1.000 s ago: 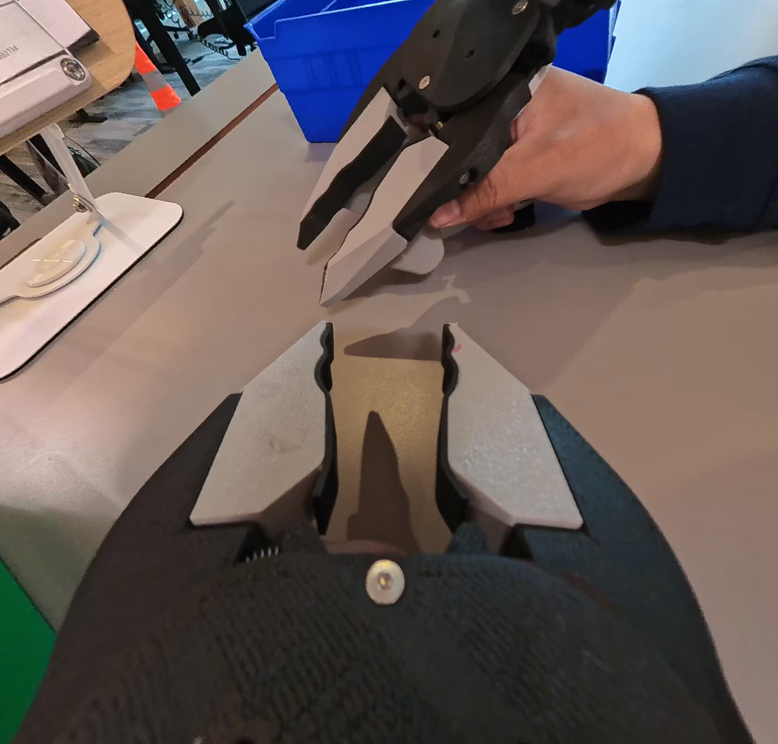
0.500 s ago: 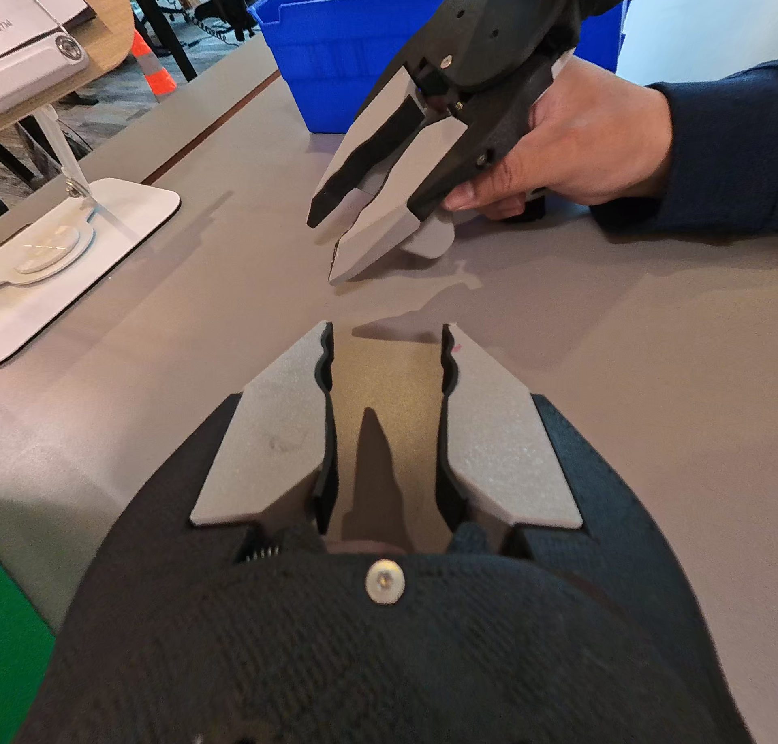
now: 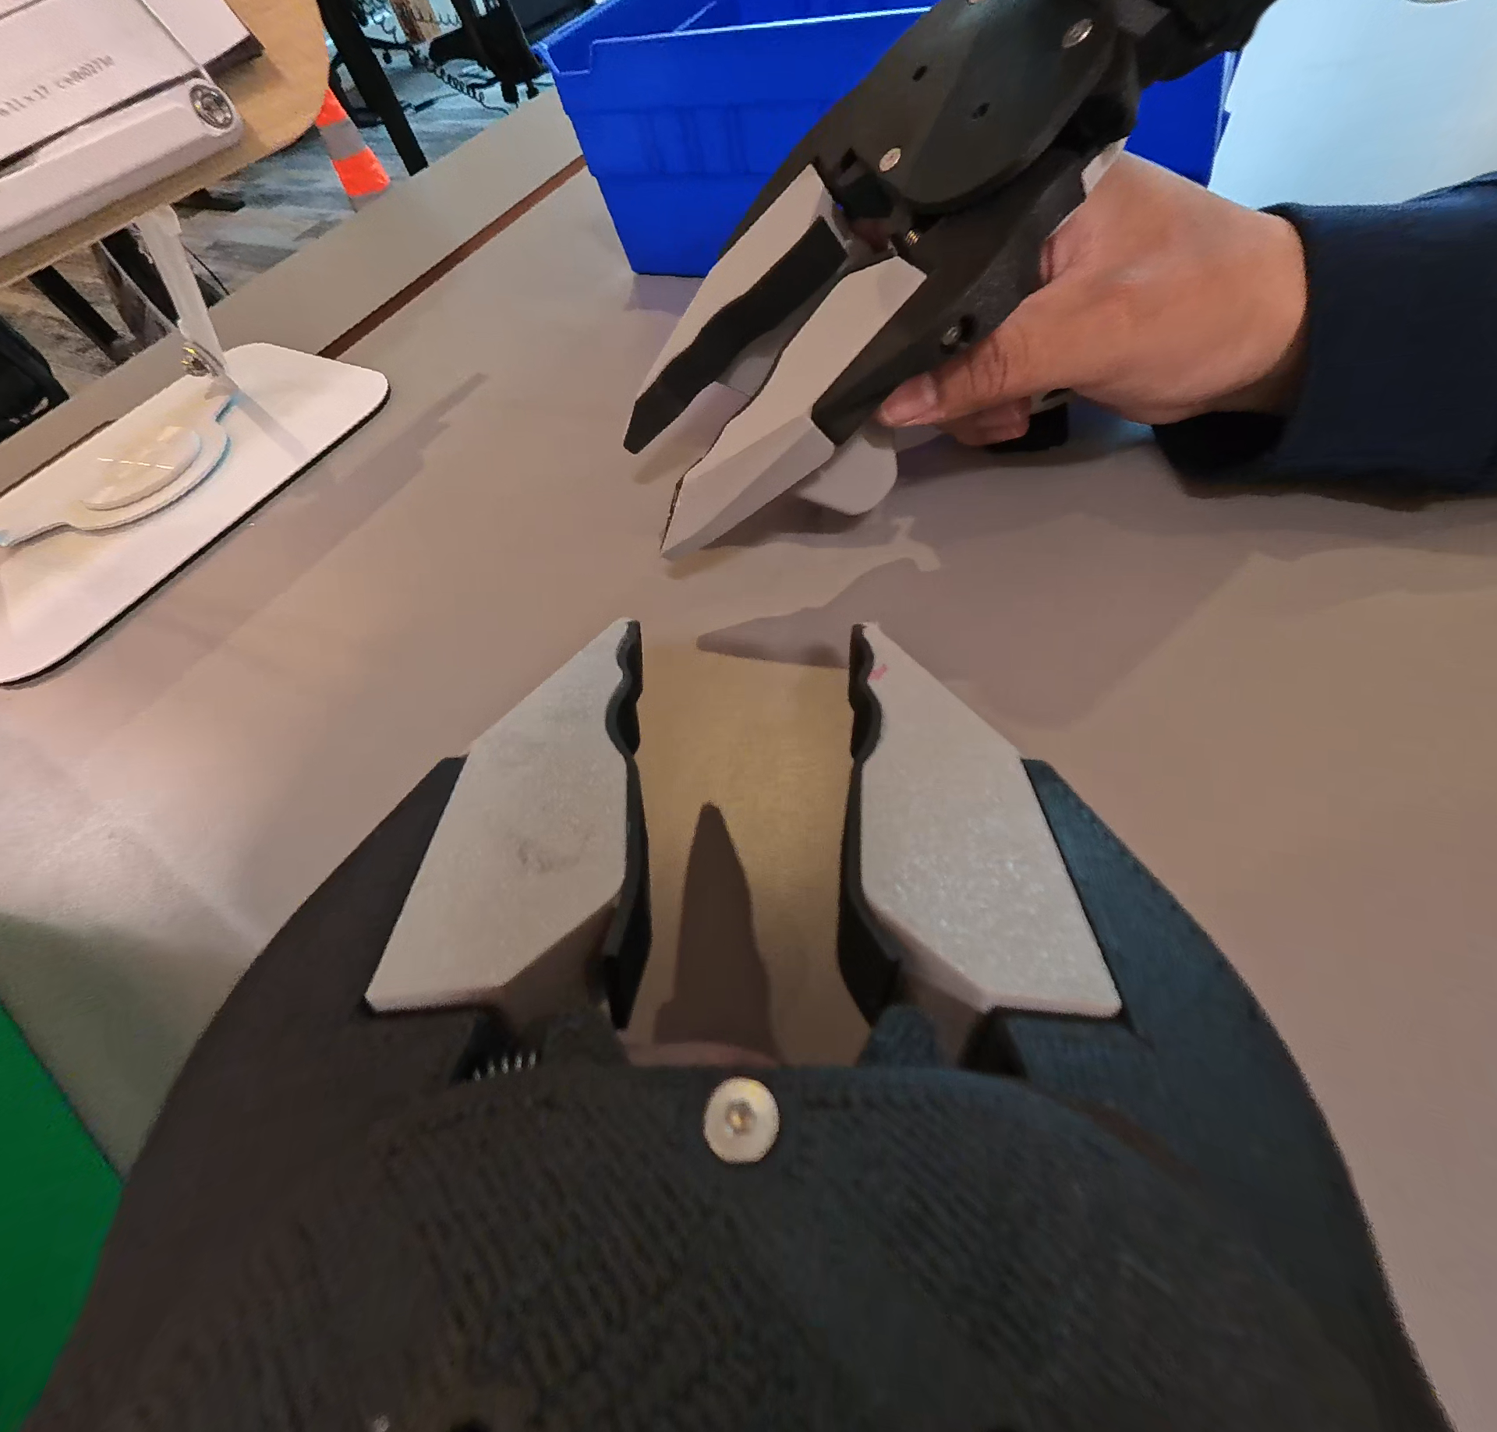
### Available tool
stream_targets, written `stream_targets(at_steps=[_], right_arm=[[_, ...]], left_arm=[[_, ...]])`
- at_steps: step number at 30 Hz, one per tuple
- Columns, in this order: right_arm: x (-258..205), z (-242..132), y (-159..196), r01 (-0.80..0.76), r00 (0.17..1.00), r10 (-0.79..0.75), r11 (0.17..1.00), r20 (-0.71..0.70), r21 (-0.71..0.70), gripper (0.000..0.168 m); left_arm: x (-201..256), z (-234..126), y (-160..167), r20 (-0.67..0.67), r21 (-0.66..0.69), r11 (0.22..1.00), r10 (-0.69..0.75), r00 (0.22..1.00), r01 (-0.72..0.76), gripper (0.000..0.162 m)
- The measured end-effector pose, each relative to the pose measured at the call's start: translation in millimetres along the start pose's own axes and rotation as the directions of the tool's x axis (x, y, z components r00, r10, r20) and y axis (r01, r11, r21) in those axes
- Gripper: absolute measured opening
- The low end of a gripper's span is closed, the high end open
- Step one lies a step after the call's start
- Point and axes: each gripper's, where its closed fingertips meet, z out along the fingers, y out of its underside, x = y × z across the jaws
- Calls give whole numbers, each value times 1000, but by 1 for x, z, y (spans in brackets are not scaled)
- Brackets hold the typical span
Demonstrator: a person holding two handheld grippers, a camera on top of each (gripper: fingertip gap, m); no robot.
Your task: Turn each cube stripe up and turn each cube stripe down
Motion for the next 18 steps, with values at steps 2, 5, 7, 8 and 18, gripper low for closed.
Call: stream_targets(at_steps=[2, 5, 7, 8, 18], right_arm=[[0, 0, 0, 5, 1000, -5, 1000, -5, 2, 51], [0, -2, 0, 6, 1000, -6, 1000, -4, 7, 52], [-2, -5, 0, 9, 1000, -9, 1000, 3, 18, 53], [-2, -8, -1, 10, 1000, -10, 999, 1, 33, 53], [-3, -11, 3, -4, 1000, 4, 1000, 23, 24, 54]], left_arm=[[0, -2, 0, 2, 8, 1000, -15, 1000, 15, 49], [3, -6, -1, -1, 14, 999, -30, 1000, 30, 46], [3, -7, 2, 11, 0, 1000, -30, 999, 30, 49], [6, -8, 5, 4, -17, 1000, -25, 1000, 25, 50], [-58, -87, -41, 57, 14, 998, -60, 997, 59, 50]])
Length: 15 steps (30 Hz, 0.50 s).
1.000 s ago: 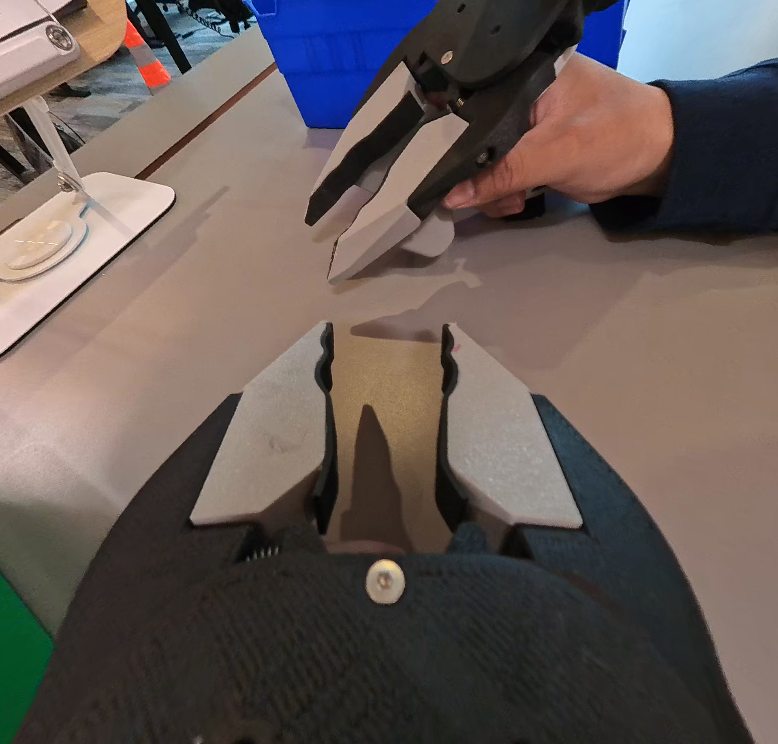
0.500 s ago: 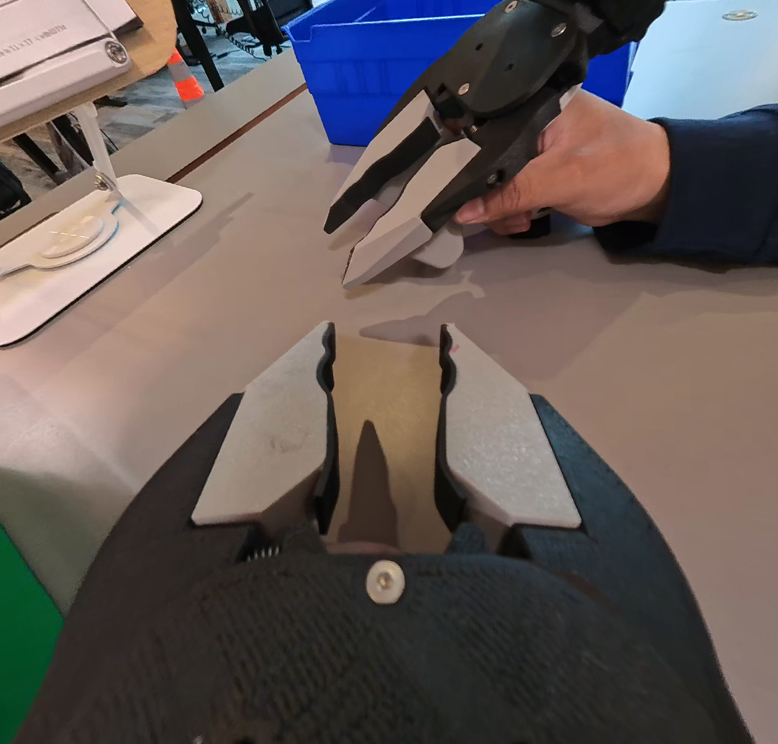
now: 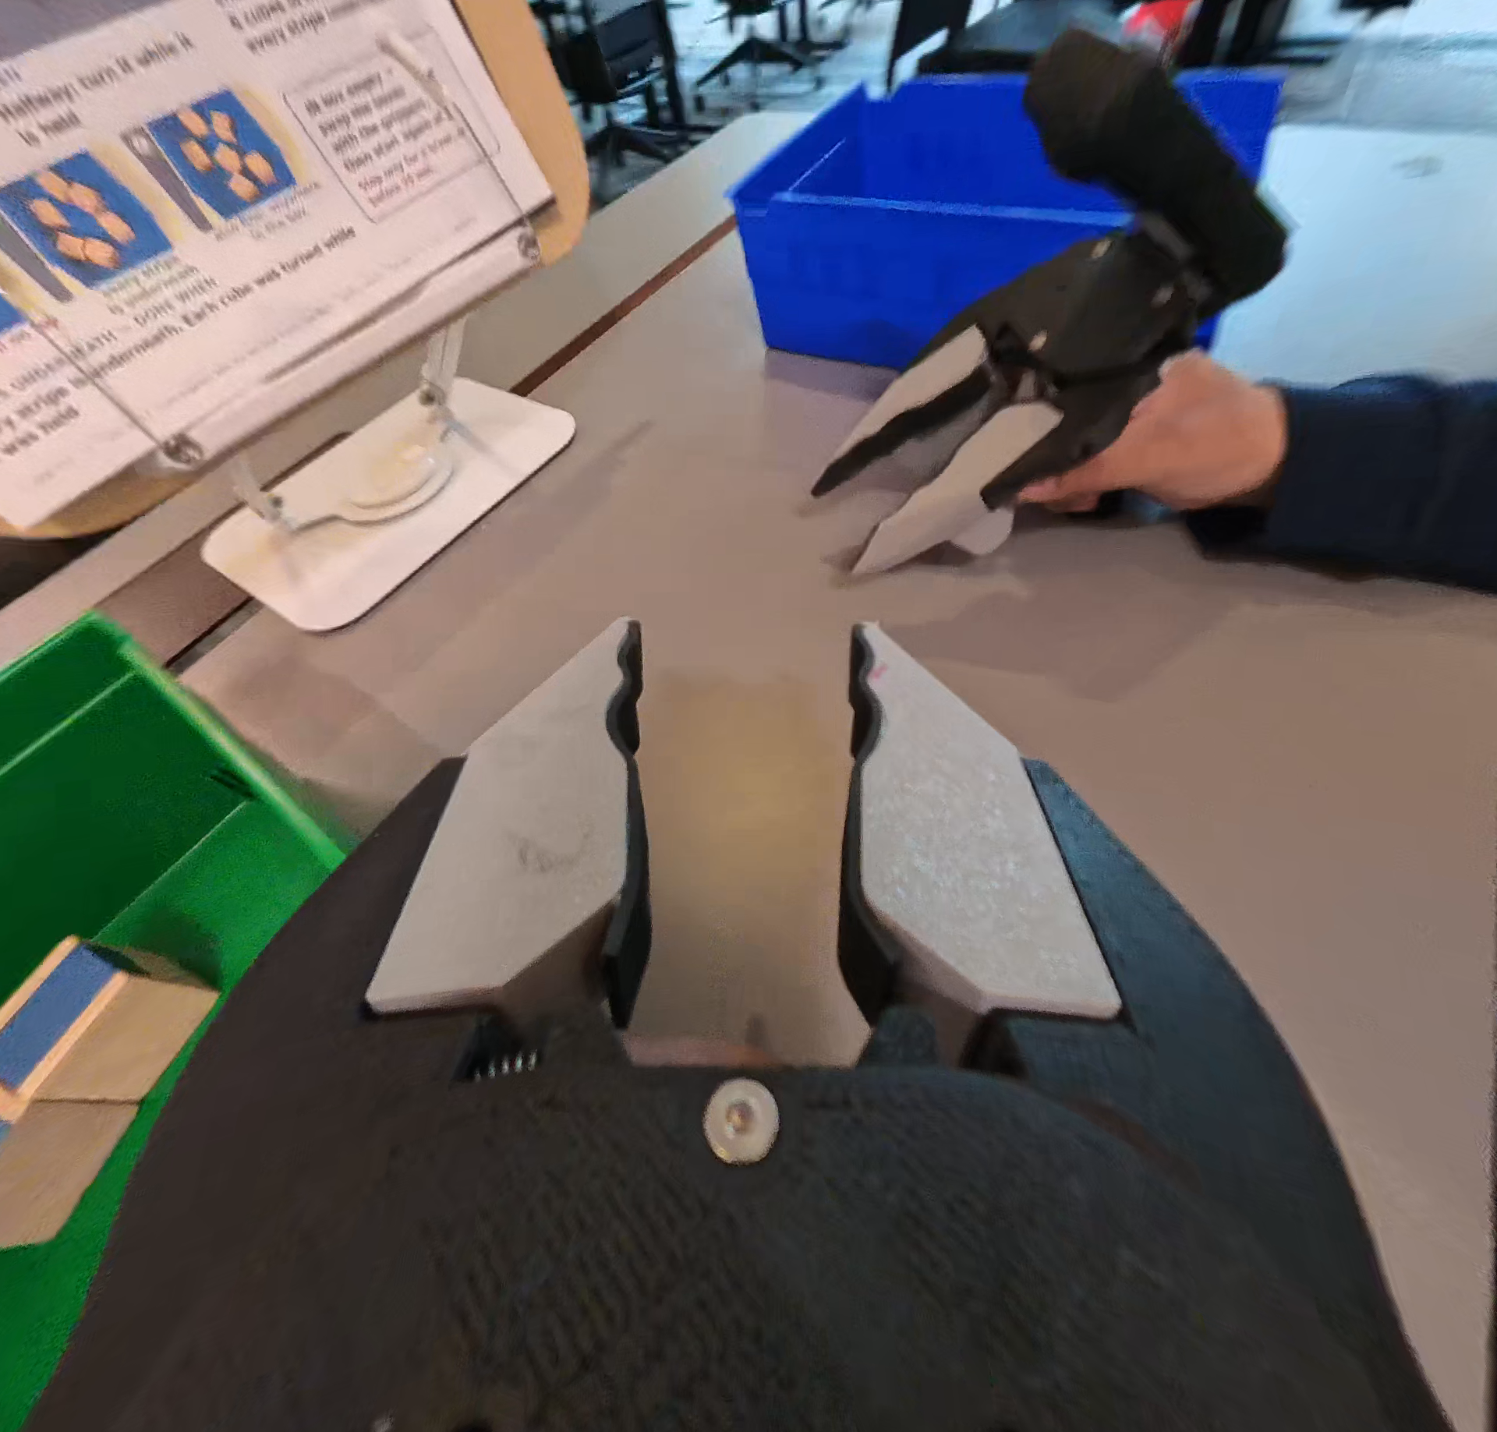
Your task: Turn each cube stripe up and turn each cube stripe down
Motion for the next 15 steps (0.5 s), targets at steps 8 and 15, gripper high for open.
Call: stream_targets(at_steps=[8, 15], right_arm=[[-6, 3, 4, 56, 998, -56, 998, -10, -37, 54], [-7, 2, 3, 38, 999, -38, 999, 5, -28, 54]], left_arm=[[-88, -53, -75, 94, 58, 998, -6, 996, 1, 45], [-212, -41, 23, 283, -402, 915, 96, 954, 27, 56]])
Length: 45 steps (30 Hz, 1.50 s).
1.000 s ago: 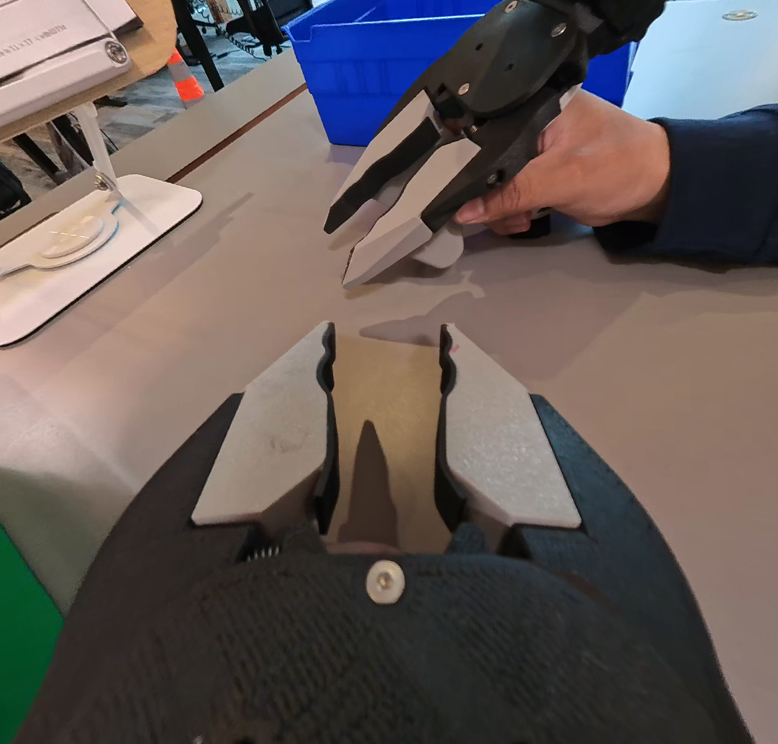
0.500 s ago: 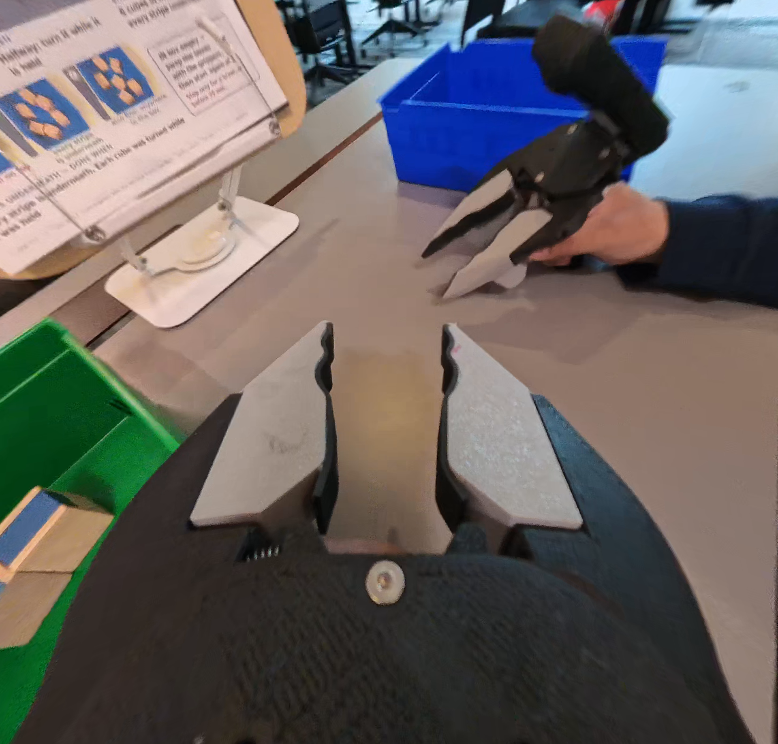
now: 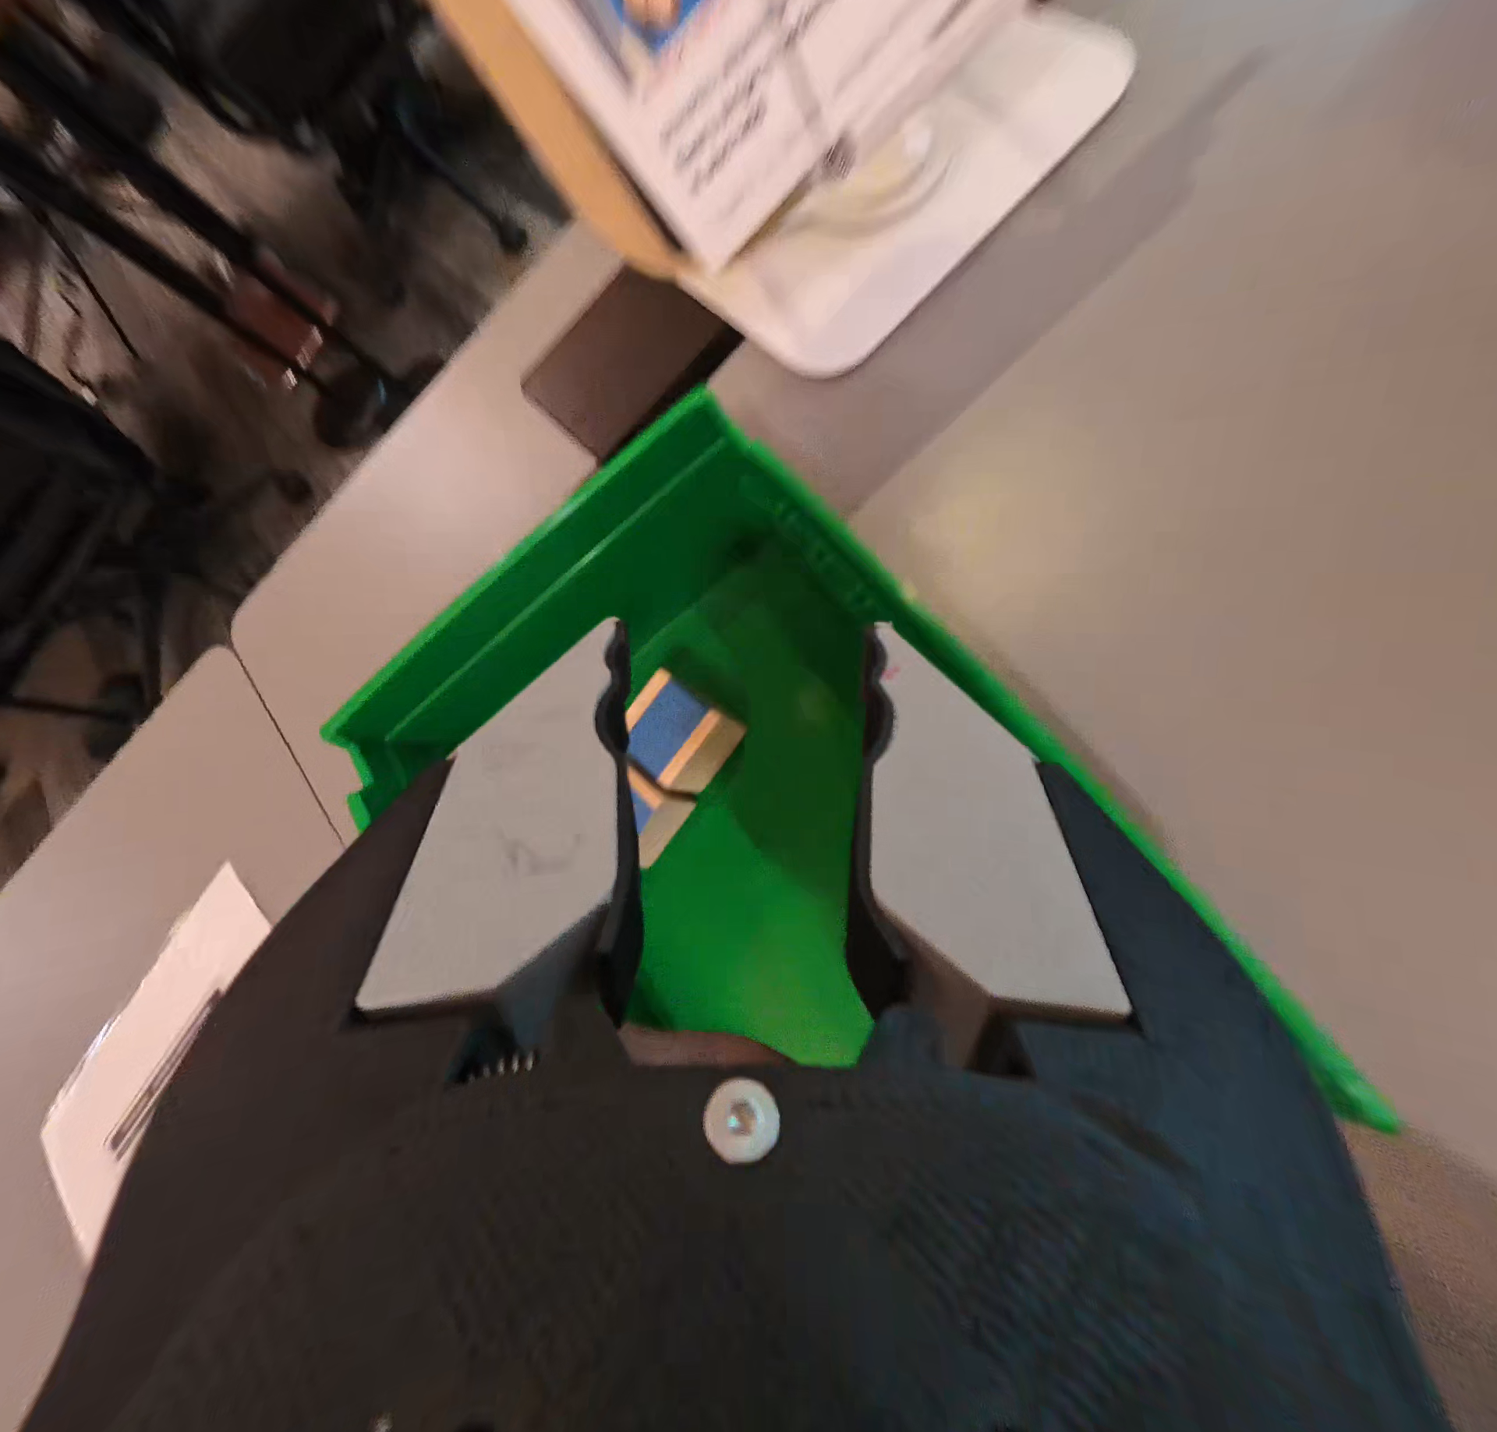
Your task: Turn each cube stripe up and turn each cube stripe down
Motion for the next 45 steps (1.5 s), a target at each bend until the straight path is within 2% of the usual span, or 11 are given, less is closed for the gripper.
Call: stream_targets(at_steps=[8, 11, 19, 24, 28, 32, 34, 36, 38, 41, 45], right_arm=[[-4, 2, 1, 11, 1000, -11, 1000, 14, -17, 54], [-6, 2, 1, 2, 1000, -2, 1000, 26, -12, 54], [-10, 3, 0, 4, 999, -4, 1000, 43, -12, 52], [-10, 2, -2, -6, 999, 6, 1000, 50, -1, 51], [-15, 1, -5, -22, 997, 21, 1000, 81, 17, 50], [-29, -4, -13, -40, 985, 30, 998, 168, 56, 53], [-49, -13, -23, -75, 947, 39, 992, 319, 100, 55], [-80, -37, -39, -154, 829, 47, 977, 557, 147, 58], [-97, -65, -55, -229, 705, 30, 955, 708, 188, 61], [-98, -94, -73, -298, 633, -20, 916, 774, 268, 60], [-87, -115, -87, -430, 544, 17, 864, 839, 261, 61]], left_arm=[[-23, 64, 69, -174, -258, 966, -33, 984, -13, 59], [-32, 81, 85, -159, -326, 941, 43, 986, -94, 68], [-35, 108, 120, -198, -474, 845, 172, 965, -247, 56], [-31, 103, 122, -184, -471, 852, 160, 970, -230, 51], [-31, 81, 87, -85, -261, 952, 144, 986, -161, 51], [-4, 32, 15, -12, 137, 982, 135, 991, -132, 51], [42, 3, -23, -38, 333, 927, 197, 980, -174, 50], [98, -28, -56, -60, 510, 835, 274, 960, -206, 50], [157, -59, -81, -90, 673, 714, 338, 937, -193, 50], [220, -84, -99, -84, 802, 573, 389, 917, -170, 50], [261, -74, -101, -23, 863, 474, 387, 922, -177, 50]])
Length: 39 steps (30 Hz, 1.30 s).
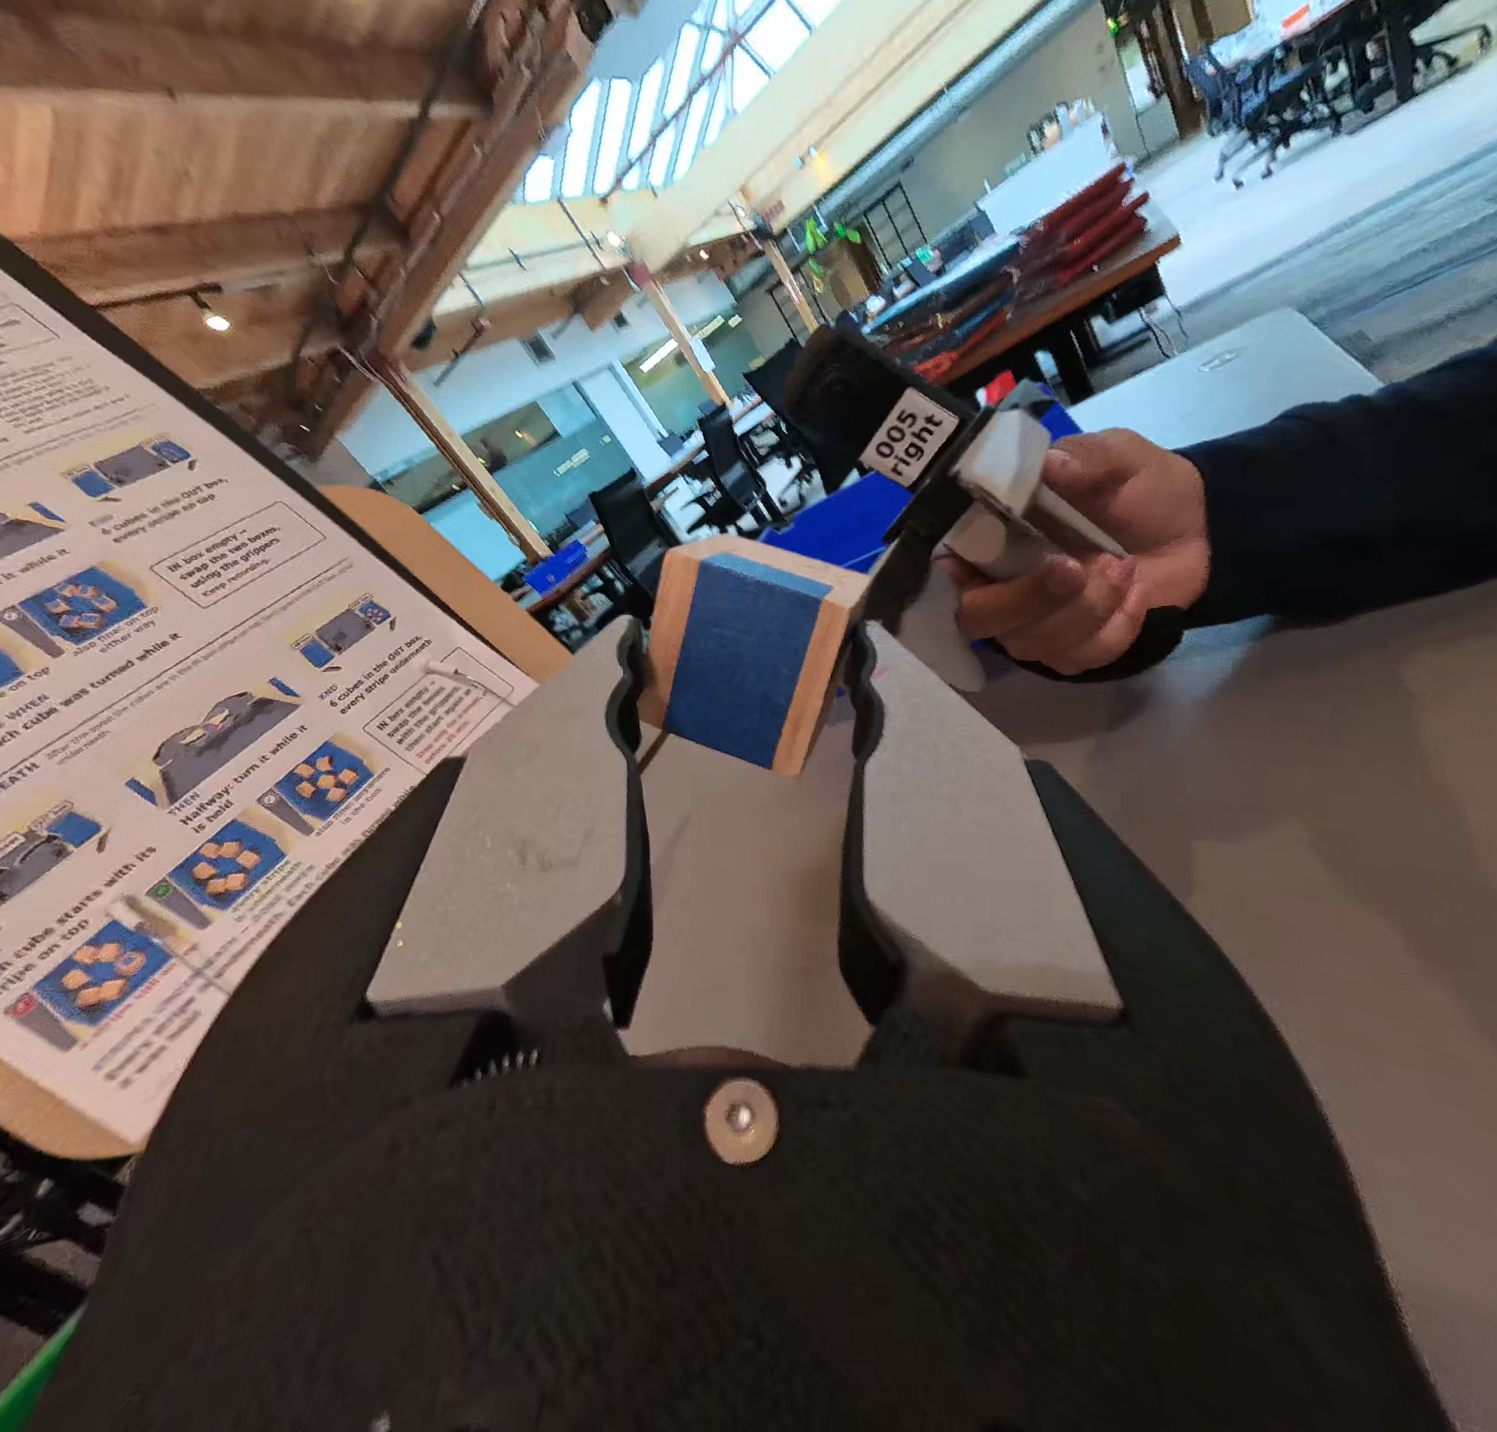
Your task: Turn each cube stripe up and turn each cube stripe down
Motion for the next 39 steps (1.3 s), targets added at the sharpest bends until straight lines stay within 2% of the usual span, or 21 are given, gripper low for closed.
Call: stream_targets(at_steps=[3, 6, 11, 14, 16, 18, 23, 27, 39], right_arm=[[6, -7, -6, -45, 999, 45, 998, -2, 32, 65], [10, -10, -5, -83, 996, 84, 996, -4, 30, 65], [1, 0, 7, -144, 985, 145, 989, 89, -22, 65], [-16, 6, 11, -204, 953, 209, 978, 221, -44, 57], [-14, 9, 11, -219, 950, 219, 975, 224, -26, 46], [-8, 11, 11, -245, 948, 242, 969, 206, -14, 41], [6, 12, 16, -255, 959, 254, 967, 124, -16, 42], [11, 11, 14, -192, 979, 192, 981, 63, -4, 42], [34, 8, 19, -139, 986, 137, 990, -97, -14, 42]], left_arm=[[22, 13, 14, 1, 45, 999, -27, 1000, 27, 50], [48, 24, 25, -58, 0, 999, 43, 997, -43, 50], [59, 23, 9, -63, 68, 997, 42, 997, -38, 50], [56, 19, 5, -30, 72, 994, 81, 996, -78, 50], [57, 17, 4, -30, 78, 994, 78, 996, -76, 50], [56, 17, 7, -13, 56, 993, 102, 995, -101, 50], [54, 22, 20, 17, 1, 992, 127, 992, -127, 50], [51, 24, 24, 41, -16, 992, 126, 991, -126, 50], [45, 26, 47, 91, -92, 991, 106, 990, -98, 48]])
